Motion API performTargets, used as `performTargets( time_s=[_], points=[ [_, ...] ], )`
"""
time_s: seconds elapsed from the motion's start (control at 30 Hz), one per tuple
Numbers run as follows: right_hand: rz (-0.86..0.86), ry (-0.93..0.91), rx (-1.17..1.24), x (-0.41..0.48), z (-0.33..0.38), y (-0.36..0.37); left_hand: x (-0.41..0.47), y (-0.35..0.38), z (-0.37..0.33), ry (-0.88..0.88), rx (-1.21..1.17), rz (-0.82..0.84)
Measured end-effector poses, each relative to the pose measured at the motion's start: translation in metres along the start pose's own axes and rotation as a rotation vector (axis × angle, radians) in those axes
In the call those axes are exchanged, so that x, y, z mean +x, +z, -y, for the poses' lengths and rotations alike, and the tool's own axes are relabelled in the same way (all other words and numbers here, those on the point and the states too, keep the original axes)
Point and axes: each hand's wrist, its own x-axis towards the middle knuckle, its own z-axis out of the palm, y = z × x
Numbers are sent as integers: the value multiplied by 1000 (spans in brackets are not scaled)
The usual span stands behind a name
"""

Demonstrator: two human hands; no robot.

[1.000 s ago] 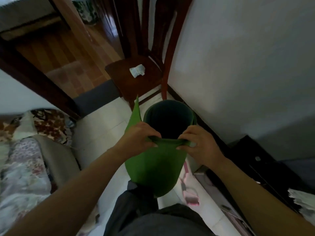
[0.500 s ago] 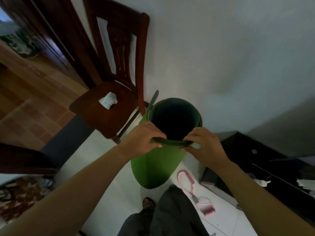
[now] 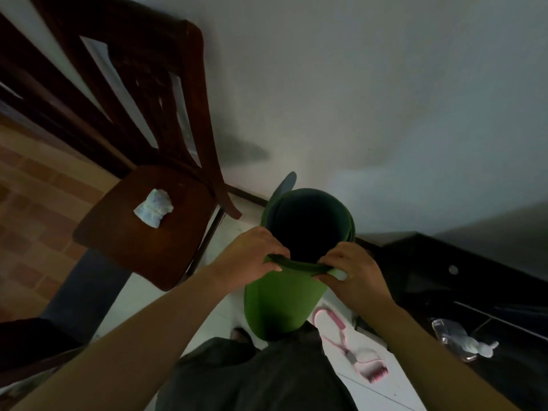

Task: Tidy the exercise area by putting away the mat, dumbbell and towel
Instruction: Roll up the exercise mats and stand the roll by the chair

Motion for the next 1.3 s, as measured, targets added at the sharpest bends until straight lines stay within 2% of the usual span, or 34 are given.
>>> performTargets(
  time_s=[0.2,0.4,0.6,0.7,0.83,1.1,1.3],
  points=[
    [-69,72,-54,44,-15,43,50,5,65,57,4,74],
    [-130,108,-32,83,-33,129,82,22,150,98,-11,130],
    [-119,156,-20,137,-47,204,106,26,223,136,35,108],
    [-150,142,4,161,-45,227,112,20,254,117,66,13],
    [-185,96,4,204,-45,238,123,2,282,94,90,-70],
    [-109,82,-36,261,-37,241,127,-10,310,-10,97,-130],
    [-88,193,-123,270,-43,239,127,-6,304,-19,91,-123]
  ],
)
